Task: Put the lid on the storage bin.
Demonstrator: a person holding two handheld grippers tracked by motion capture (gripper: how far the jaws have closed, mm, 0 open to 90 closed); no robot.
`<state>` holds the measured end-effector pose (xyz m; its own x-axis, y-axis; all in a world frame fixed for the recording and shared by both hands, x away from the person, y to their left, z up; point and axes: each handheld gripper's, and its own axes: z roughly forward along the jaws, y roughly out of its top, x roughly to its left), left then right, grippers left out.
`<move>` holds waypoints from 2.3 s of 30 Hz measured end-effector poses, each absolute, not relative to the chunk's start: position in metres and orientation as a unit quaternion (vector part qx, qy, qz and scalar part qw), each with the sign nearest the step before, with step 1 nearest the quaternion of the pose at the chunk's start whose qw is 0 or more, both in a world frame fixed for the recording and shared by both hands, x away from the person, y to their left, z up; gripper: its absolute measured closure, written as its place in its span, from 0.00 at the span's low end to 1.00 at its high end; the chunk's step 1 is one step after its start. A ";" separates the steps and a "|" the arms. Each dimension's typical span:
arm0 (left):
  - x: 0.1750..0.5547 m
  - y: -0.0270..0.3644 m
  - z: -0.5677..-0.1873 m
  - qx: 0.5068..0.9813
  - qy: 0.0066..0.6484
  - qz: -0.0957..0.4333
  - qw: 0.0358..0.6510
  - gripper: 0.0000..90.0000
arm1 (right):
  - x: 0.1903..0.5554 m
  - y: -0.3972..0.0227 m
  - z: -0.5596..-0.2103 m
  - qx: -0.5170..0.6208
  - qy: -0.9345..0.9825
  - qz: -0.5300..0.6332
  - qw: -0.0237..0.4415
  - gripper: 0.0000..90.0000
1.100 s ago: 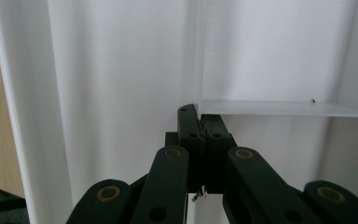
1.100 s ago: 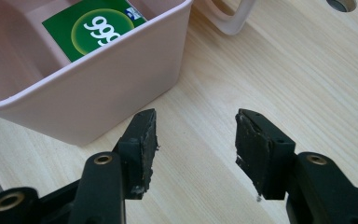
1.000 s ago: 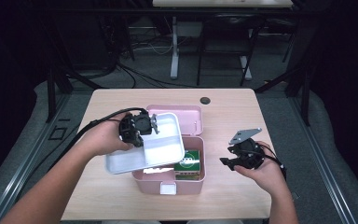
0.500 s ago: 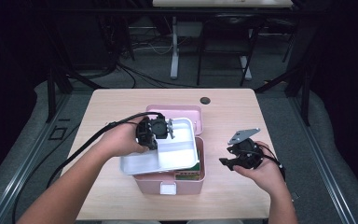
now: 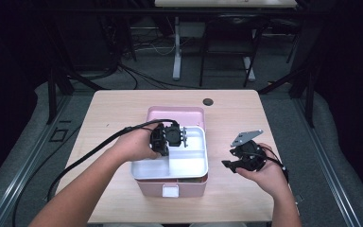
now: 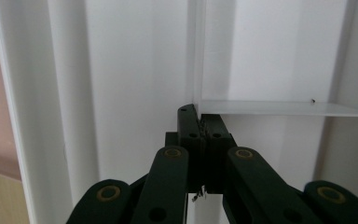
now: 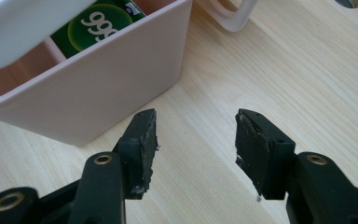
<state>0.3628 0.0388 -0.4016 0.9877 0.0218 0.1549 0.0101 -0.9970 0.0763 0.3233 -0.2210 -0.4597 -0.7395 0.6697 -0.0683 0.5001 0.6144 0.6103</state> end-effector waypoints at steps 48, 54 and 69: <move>0.365 0.035 -0.440 0.997 -0.002 0.050 0.053 0.97 | 0.328 -0.220 -0.467 0.336 0.886 0.286 0.141 0.53; 0.364 0.035 -0.441 0.997 0.000 0.054 0.056 0.97 | 0.331 -0.217 -0.462 0.343 0.880 0.295 0.142 0.53; 0.363 0.035 -0.440 0.997 0.000 0.058 0.053 0.96 | 0.356 -0.201 -0.433 0.374 0.855 0.328 0.148 0.46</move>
